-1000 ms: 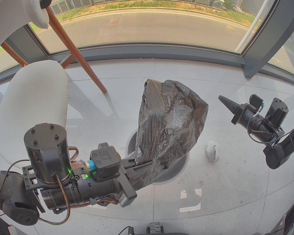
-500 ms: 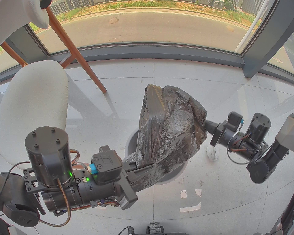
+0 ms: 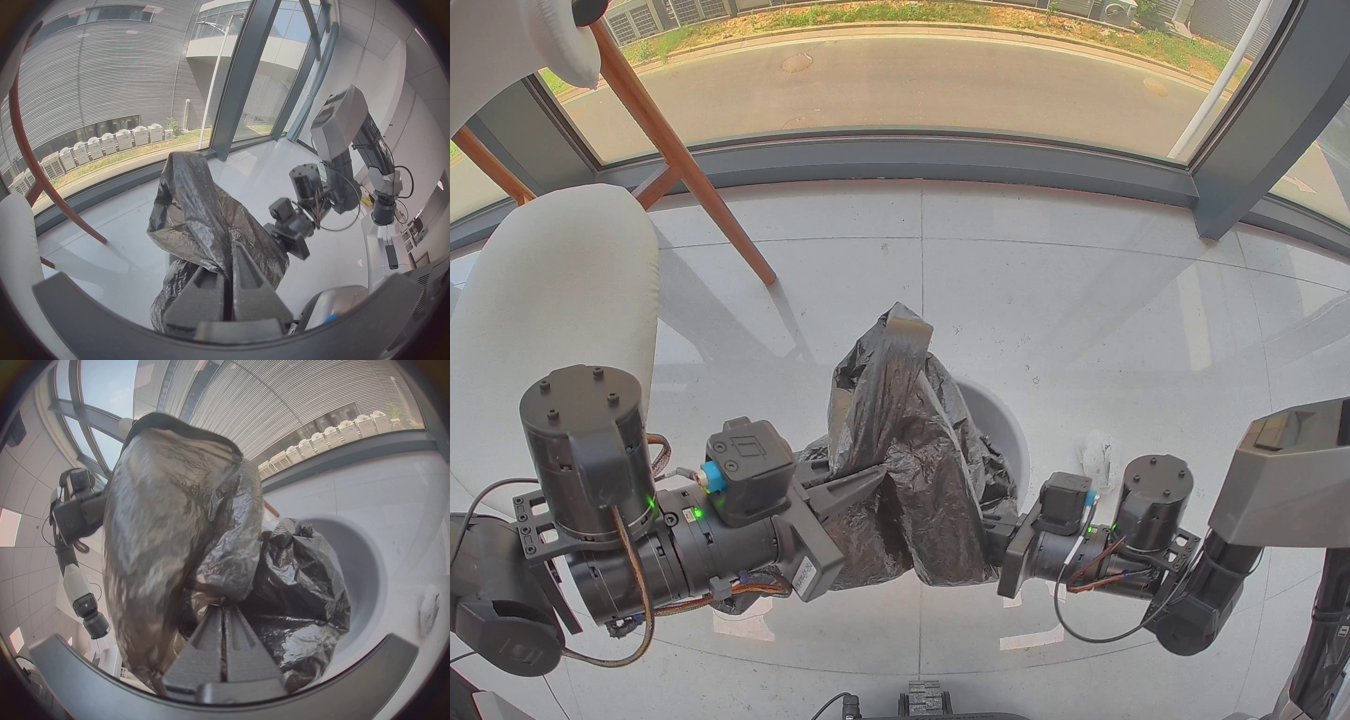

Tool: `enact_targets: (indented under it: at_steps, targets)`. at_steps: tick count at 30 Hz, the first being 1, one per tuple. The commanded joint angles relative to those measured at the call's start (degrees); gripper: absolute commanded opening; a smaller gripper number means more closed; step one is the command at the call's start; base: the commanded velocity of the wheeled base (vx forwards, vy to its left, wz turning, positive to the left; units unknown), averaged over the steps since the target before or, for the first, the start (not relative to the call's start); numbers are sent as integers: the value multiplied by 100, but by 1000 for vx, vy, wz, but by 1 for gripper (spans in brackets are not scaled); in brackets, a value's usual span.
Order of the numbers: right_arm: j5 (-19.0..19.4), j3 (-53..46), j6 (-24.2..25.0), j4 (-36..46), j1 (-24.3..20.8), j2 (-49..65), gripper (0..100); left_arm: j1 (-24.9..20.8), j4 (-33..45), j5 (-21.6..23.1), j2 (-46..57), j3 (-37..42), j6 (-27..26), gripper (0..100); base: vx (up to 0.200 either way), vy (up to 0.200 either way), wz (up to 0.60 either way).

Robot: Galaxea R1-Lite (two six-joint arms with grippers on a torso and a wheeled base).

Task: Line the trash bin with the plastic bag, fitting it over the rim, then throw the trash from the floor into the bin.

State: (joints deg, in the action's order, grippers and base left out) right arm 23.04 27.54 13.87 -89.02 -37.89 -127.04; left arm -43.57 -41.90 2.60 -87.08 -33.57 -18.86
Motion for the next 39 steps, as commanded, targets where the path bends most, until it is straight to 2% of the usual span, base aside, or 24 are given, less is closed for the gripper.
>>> enact_targets:
  at_steps: [1, 9, 12, 16, 18, 23, 26, 30, 34, 37, 39]
  targets:
    - [-63, 401, -16, -37, -149, -717, 0, 33, -2, -31, -20, 17, -4, 0, 0, 0, 0]
    - [-186, 806, 10, -28, 282, -823, 0, 24, -2, -286, -125, -106, -109, 0, 0, 0, 0]
    - [-186, 771, 10, 33, 669, -295, 0, 24, 15, -304, -231, -264, -294, 0, 0, 0, 0]
    - [-186, 683, 80, 631, 1126, 777, 0, 15, 85, -304, -310, -378, -487, 0, 0, 0, 0]
    - [-168, 612, 318, 1062, 1284, 1427, 0, 15, 85, -295, -459, -404, -575, 0, 0, 0, 0]
    - [-203, 595, 1487, 2160, 1521, 2974, 0, 15, 525, -295, -767, -730, -883, 0, 0, 0, 0]
    - [-203, 595, 1548, 2995, 1644, 3607, 0, 15, 964, -295, -890, -1037, -1120, 0, 0, 0, 0]
    - [-291, 586, 1539, 4446, 1548, 4600, 0, 6, 2028, -295, -1022, -1705, -1559, 0, 0, 0, 0]
    - [-423, 674, 1539, 6159, 1135, 5383, 0, 15, 2907, -312, -1162, -2540, -2386, 0, 0, 0, 0]
    - [-704, 885, 1539, 6845, 897, 5523, 0, -2, 3249, -453, -1198, -2901, -3212, 0, 0, 0, 0]
    - [-959, 981, 1548, 6933, 730, 5497, 0, -134, 3285, -655, -1241, -2980, -3572, 0, 0, 0, 0]
